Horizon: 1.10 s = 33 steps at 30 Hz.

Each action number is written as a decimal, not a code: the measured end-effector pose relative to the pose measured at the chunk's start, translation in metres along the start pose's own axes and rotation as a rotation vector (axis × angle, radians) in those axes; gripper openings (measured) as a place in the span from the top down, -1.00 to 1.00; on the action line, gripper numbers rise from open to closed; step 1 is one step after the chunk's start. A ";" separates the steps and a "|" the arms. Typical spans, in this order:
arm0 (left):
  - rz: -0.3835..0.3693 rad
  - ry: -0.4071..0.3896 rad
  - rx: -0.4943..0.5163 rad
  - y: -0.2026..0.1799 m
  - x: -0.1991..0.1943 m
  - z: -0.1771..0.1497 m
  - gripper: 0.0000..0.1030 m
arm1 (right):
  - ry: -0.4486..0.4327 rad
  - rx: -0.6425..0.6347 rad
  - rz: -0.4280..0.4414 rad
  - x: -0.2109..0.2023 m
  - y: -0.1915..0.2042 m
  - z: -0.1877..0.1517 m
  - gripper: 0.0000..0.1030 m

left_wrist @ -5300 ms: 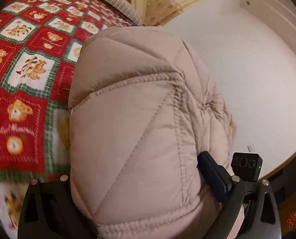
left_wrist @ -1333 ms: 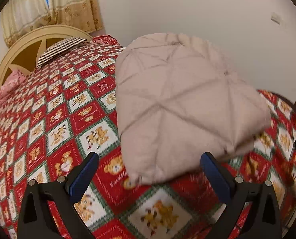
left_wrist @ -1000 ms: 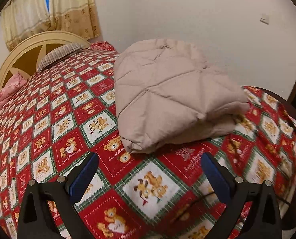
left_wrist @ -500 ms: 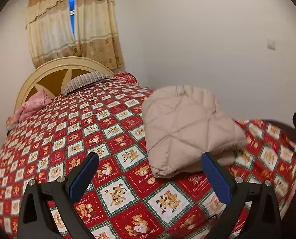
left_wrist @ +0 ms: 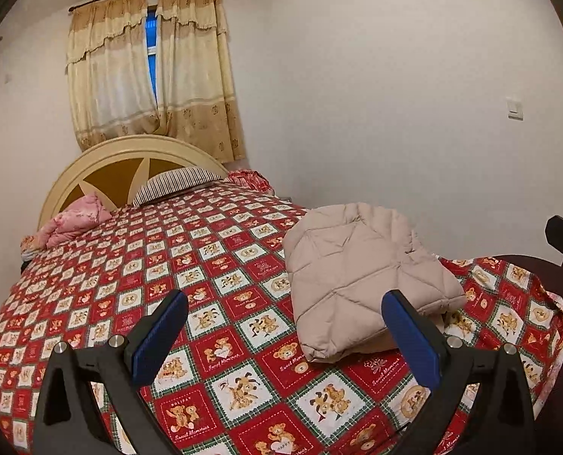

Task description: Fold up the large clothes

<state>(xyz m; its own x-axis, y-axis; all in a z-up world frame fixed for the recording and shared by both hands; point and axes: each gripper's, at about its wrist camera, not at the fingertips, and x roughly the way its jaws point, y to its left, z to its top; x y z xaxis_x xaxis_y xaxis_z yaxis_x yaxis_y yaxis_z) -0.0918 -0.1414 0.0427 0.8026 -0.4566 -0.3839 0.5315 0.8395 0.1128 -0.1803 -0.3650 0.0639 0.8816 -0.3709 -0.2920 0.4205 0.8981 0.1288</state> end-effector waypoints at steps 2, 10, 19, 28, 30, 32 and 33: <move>-0.003 0.001 -0.006 0.001 0.000 0.000 -0.99 | -0.001 -0.004 -0.002 0.001 0.001 0.000 -1.00; -0.002 0.011 0.012 -0.004 0.002 -0.001 -0.99 | 0.015 -0.021 -0.004 0.005 0.006 -0.003 -1.00; -0.008 0.018 0.015 -0.005 0.002 -0.002 -0.99 | 0.020 -0.009 -0.005 0.005 0.002 -0.004 -1.00; -0.008 0.022 0.014 -0.007 0.002 -0.003 -0.99 | 0.035 -0.003 0.000 0.007 0.002 -0.006 -1.00; -0.010 0.023 0.014 -0.007 0.002 -0.004 -0.99 | 0.037 0.003 0.001 0.007 0.002 -0.007 -1.00; -0.011 0.023 0.014 -0.008 0.002 -0.005 -0.99 | 0.040 0.007 -0.001 0.007 0.002 -0.007 -1.00; -0.011 0.022 0.015 -0.007 0.002 -0.005 -0.99 | 0.040 0.009 -0.001 0.006 0.003 -0.007 -1.00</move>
<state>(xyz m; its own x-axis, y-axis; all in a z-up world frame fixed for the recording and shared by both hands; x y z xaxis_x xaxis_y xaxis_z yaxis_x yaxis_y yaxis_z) -0.0951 -0.1471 0.0368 0.7907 -0.4587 -0.4055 0.5442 0.8300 0.1222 -0.1751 -0.3632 0.0554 0.8720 -0.3616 -0.3299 0.4232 0.8957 0.1367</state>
